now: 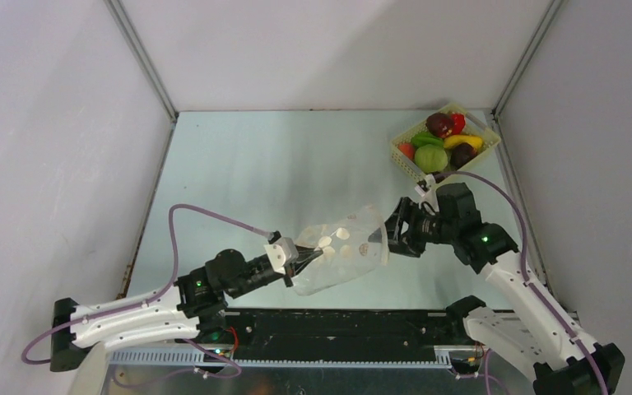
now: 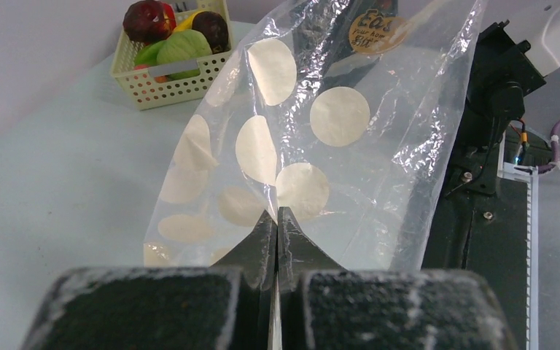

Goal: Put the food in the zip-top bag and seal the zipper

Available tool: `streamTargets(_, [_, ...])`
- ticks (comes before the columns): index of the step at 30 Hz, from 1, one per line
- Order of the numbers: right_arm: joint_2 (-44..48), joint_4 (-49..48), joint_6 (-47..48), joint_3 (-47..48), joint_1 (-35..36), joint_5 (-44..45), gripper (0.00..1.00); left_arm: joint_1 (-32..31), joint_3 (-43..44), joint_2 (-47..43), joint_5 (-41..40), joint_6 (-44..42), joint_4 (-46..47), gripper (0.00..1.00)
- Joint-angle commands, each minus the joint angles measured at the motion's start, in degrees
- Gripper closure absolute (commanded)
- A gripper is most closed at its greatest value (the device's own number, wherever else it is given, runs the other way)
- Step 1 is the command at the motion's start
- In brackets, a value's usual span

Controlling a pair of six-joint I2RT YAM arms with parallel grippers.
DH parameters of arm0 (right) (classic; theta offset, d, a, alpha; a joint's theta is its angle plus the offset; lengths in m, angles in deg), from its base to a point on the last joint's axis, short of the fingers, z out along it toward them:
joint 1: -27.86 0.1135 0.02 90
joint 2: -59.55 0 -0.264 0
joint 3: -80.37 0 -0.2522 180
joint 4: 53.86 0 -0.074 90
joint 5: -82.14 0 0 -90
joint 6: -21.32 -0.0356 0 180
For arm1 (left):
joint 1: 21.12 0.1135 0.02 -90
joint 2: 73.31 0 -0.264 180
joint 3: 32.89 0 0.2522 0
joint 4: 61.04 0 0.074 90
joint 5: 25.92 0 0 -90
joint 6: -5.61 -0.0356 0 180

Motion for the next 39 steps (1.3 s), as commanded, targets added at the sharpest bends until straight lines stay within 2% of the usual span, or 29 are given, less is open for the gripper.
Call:
streamTargets(1, [-1.39,-3.32,0.35,-0.17,1.32,-1.68,0.39,-0.23,2.75,0.45,1.42,-1.09,3.37,1.00])
streamTargets(2, [-1.51,-4.17,-0.01,-0.34,1.66,-1.67,0.44,-0.23,2.76,0.50,1.43,-0.93,3.37,1.00])
streamTargets(3, [-1.59,-4.66,-0.20,-0.48,1.83,-1.70,0.56,-0.27,2.70,0.46,1.21,-0.85,3.44,1.00])
streamTargets(4, [-1.61,-5.36,-0.37,-0.59,1.96,-1.73,0.63,-0.25,2.65,0.41,1.14,-0.72,3.45,1.00])
streamTargets(5, [-1.51,-5.66,-0.30,-0.61,1.99,-1.96,0.77,-0.30,2.54,0.38,1.23,-0.69,3.31,1.00])
streamTargets(6, [-1.39,-5.99,-0.02,-0.63,2.02,-2.03,0.83,-0.31,2.48,0.15,1.33,-0.68,3.21,1.00])
streamTargets(7, [-0.97,-6.10,0.19,-0.63,2.06,-1.88,0.96,-0.25,2.28,0.03,1.51,-0.59,3.09,1.00])
streamTargets(8, [-0.41,-6.25,0.67,-0.65,2.02,-1.68,1.00,-0.24,2.22,-0.29,1.60,-0.54,2.97,1.00])
streamTargets(10, [0.71,-6.58,1.64,-0.63,2.01,-0.72,1.00,-0.23,2.12,-0.76,1.47,0.01,2.33,0.96])
streamTargets(11, [1.08,-6.92,1.98,-0.63,2.05,0.23,1.00,-0.25,2.41,-0.87,1.24,0.24,1.36,0.68])
streamTargets(12, [1.82,-6.96,3.12,-0.30,2.12,1.69,1.00,-0.24,2.68,-1.13,1.07,1.03,-0.21,0.47])
streamTargets(13, [2.25,-6.29,4.70,-0.03,2.39,2.74,1.00,-0.23,3.37,-1.23,0.68,2.06,-1.10,0.13])
streamTargets(15, [2.43,-3.27,7.38,1.76,3.39,7.79,1.00,-0.23,4.68,-1.34,-0.63,3.35,-3.94,0.02])
streamTargets(21, [0.22,7.03,15.36,11.76,11.74,33.47,1.00,-0.23,8.55,0.44,-7.14,15.96,-8.39,0.00])
streamTargets(22, [-0.44,7.48,15.83,12.55,14.24,38.87,1.00,-0.23,9.45,0.83,-8.98,17.14,-8.40,0.00])
streamTargets(26, [-2.90,7.02,18.65,16.82,22.93,50.14,1.00,-0.22,14.03,4.13,-14.38,24.45,-10.30,0.00])
streamTargets(32, [-9.68,5.47,22.19,22.57,32.14,59.42,1.00,-0.23,24.32,10.94,-23.03,30.26,-19.03,0.00])
streamTargets(39, [-16.63,3.37,18.57,24.06,39.10,67.87,1.00,-0.23,26.50,15.58,-26.32,36.35,-21.36,0.00])
